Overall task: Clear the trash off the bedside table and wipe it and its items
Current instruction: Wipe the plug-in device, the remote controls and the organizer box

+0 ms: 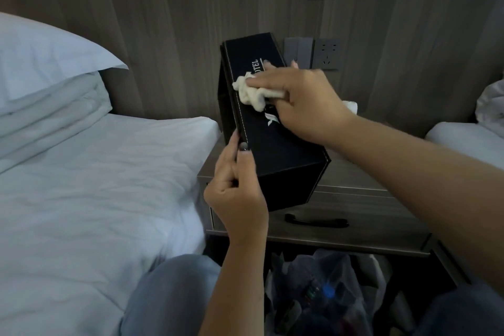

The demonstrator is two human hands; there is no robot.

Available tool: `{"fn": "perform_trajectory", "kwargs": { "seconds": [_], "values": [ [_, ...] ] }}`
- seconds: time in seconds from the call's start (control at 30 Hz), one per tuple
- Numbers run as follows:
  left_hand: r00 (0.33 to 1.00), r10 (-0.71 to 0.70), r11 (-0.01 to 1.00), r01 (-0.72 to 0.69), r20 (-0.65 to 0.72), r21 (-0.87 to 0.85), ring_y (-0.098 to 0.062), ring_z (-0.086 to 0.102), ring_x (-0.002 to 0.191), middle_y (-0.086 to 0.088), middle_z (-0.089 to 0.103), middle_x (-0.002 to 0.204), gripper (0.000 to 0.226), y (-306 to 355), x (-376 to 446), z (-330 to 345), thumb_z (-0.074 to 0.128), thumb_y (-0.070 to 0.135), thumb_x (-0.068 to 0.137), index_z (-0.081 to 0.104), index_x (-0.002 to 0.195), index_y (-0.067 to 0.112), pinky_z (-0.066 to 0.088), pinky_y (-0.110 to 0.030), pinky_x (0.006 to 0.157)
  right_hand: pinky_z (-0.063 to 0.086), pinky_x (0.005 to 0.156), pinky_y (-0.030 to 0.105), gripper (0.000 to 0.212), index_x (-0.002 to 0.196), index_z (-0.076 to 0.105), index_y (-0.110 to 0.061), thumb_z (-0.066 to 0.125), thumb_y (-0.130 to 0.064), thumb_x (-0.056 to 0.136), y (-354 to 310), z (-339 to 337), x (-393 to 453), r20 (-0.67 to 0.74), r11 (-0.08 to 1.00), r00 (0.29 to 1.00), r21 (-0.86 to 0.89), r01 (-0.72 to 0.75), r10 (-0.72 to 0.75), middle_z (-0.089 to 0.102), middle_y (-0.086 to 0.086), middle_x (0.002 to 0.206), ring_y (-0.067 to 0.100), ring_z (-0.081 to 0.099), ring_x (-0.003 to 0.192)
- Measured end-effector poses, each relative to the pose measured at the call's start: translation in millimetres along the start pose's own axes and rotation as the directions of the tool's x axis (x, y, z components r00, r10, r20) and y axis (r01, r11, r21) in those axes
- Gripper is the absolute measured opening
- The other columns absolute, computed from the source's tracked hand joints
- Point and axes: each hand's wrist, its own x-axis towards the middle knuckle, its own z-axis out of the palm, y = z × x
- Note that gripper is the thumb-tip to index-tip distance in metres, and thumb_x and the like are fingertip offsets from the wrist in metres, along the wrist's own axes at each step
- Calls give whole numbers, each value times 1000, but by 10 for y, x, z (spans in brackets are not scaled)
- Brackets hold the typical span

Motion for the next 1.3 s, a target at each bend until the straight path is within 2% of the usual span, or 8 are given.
{"fn": "perform_trajectory", "kwargs": {
  "seconds": [0.1,0.23,0.43,0.57,0.83,1.07,1.2,1.3],
  "values": [
    [992,24,1000,-24,124,6,-15,67,82,-15,70,106,24,-38,9,-87,62,31,78,54,68,11,48,-17,71,5,115,16,36,97,70,10,44,21,75,-48,98,-93,-20,999,999,17,35,-34,71,19,108,11,40,124],
    [943,2,999,11,334,-36,-9,45,63,-7,52,73,31,-83,5,-250,62,29,80,43,85,4,40,-19,56,15,120,46,44,115,68,-1,49,18,81,-156,45,-346,63,996,995,39,77,-79,62,13,128,23,44,134],
    [919,-94,992,118,383,-40,-16,42,65,-6,48,72,26,-68,70,-382,66,27,72,46,80,11,35,-26,56,18,118,33,37,105,69,8,36,1,90,-235,-3,-464,228,935,916,-52,351,-331,63,20,124,22,39,136],
    [886,-101,984,155,453,-84,-14,41,64,-2,49,71,25,-62,86,-420,68,24,74,46,77,13,34,-24,56,24,117,51,42,118,64,6,48,20,82,-39,-167,-169,358,888,852,-113,445,-381,54,16,137,24,36,138],
    [801,-127,973,214,585,-82,-15,55,76,-5,61,83,23,-64,202,-527,69,18,77,50,82,9,44,-20,65,26,116,44,42,118,65,2,44,16,84,89,-113,-25,155,939,951,-179,294,-268,60,16,129,29,47,132],
    [618,-270,911,413,739,-12,-21,66,100,-8,68,119,50,199,509,-502,60,-13,70,46,114,6,54,-26,79,29,109,41,36,103,68,6,45,19,78,36,-100,-528,-43,950,974,-233,207,-222,63,22,119,29,51,126],
    [604,-355,934,195,713,299,-6,58,120,14,59,135,87,484,403,-478,62,3,65,36,144,28,47,-25,93,31,109,57,50,118,63,7,46,23,74,-16,14,-629,-82,950,977,-259,171,-199,57,25,128,43,48,128],
    [634,-282,877,-136,721,462,-1,65,95,17,67,108,67,653,175,-341,66,27,59,48,121,45,53,-22,74,30,109,60,55,122,60,6,47,25,73,-32,76,-648,-104,964,981,-231,135,-162,56,24,131,42,47,129]
  ]
}}
